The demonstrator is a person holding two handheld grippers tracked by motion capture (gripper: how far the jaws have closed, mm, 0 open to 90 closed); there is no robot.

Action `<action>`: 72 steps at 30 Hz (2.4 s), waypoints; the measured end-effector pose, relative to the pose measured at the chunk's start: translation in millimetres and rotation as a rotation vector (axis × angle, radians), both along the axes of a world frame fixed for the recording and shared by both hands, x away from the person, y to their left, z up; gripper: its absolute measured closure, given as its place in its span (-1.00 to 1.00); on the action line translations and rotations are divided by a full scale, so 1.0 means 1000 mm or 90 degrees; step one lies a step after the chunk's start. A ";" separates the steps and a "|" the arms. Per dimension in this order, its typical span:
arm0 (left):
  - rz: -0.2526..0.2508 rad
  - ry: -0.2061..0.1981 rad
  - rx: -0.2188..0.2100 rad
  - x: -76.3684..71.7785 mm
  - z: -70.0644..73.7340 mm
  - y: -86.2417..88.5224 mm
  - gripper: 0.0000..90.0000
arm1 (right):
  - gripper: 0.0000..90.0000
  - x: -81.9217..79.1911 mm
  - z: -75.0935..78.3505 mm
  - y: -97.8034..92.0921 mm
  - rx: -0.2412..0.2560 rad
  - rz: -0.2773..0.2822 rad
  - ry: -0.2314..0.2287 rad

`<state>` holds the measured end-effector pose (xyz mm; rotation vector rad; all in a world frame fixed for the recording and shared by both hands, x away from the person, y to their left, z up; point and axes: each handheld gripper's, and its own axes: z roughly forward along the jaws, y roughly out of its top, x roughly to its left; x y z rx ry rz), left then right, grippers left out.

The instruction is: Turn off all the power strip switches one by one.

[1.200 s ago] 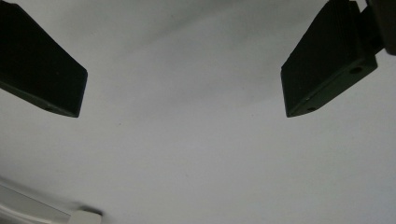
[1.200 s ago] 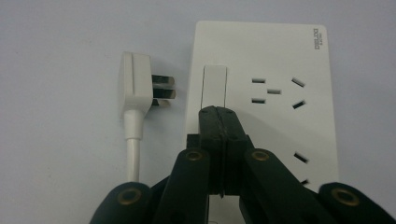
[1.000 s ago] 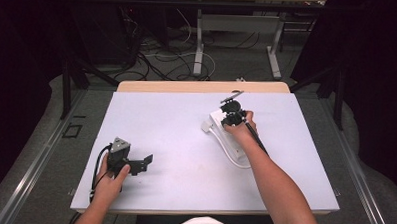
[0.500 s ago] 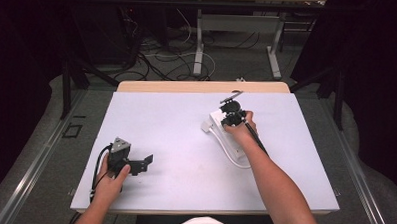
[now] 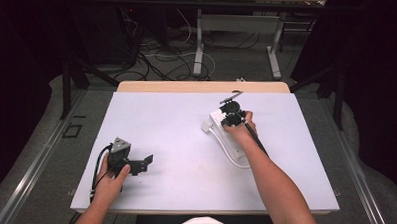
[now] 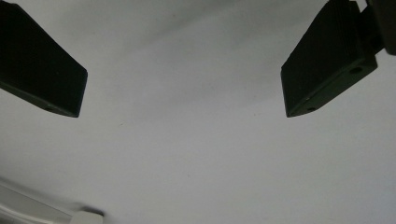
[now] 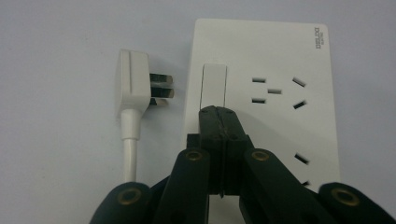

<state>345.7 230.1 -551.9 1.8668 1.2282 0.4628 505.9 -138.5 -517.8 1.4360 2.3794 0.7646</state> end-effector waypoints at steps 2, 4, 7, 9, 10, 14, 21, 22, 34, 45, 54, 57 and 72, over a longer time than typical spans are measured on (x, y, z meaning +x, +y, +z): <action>0.000 0.000 -0.001 0.000 0.000 0.000 -0.99 | 1.00 0.000 0.000 0.000 0.001 0.000 0.002; 0.000 -0.001 -0.001 0.000 0.000 0.000 -0.99 | 1.00 0.000 0.001 0.001 -0.002 -0.004 0.007; 0.000 -0.001 -0.002 0.000 0.000 0.000 -0.99 | 1.00 0.000 0.001 0.000 0.001 -0.003 0.007; 0.000 0.000 -0.002 0.000 0.000 0.000 -0.99 | 1.00 0.000 0.001 -0.001 0.002 0.001 0.008; 0.000 0.000 -0.003 0.000 0.000 0.000 -0.99 | 1.00 0.001 0.001 -0.001 -0.003 0.002 0.007; -0.003 0.005 0.001 0.000 0.000 0.000 -0.99 | 1.00 0.002 0.001 -0.002 -0.005 -0.002 0.013; 0.000 0.002 -0.002 0.001 0.000 0.000 -0.99 | 1.00 0.003 0.002 -0.004 -0.006 -0.007 0.021; 0.000 0.002 -0.002 0.001 0.000 0.000 -0.99 | 1.00 0.004 0.003 -0.004 -0.002 -0.009 0.020; -0.002 0.002 -0.001 0.002 -0.001 0.000 -0.99 | 1.00 0.009 0.015 -0.004 -0.004 -0.007 0.010; -0.004 0.006 -0.003 0.001 -0.001 -0.001 -0.99 | 1.00 0.020 0.023 0.005 -0.012 -0.005 -0.004; -0.004 0.007 -0.005 0.000 0.000 -0.001 -0.99 | 1.00 0.028 0.019 0.014 -0.007 -0.013 0.005; -0.002 0.006 -0.006 0.000 0.000 0.000 -0.99 | 1.00 0.030 0.016 0.015 -0.005 -0.011 0.002; -0.001 0.003 -0.009 0.001 -0.001 -0.001 -0.99 | 1.00 0.035 0.004 0.021 -0.005 -0.010 0.000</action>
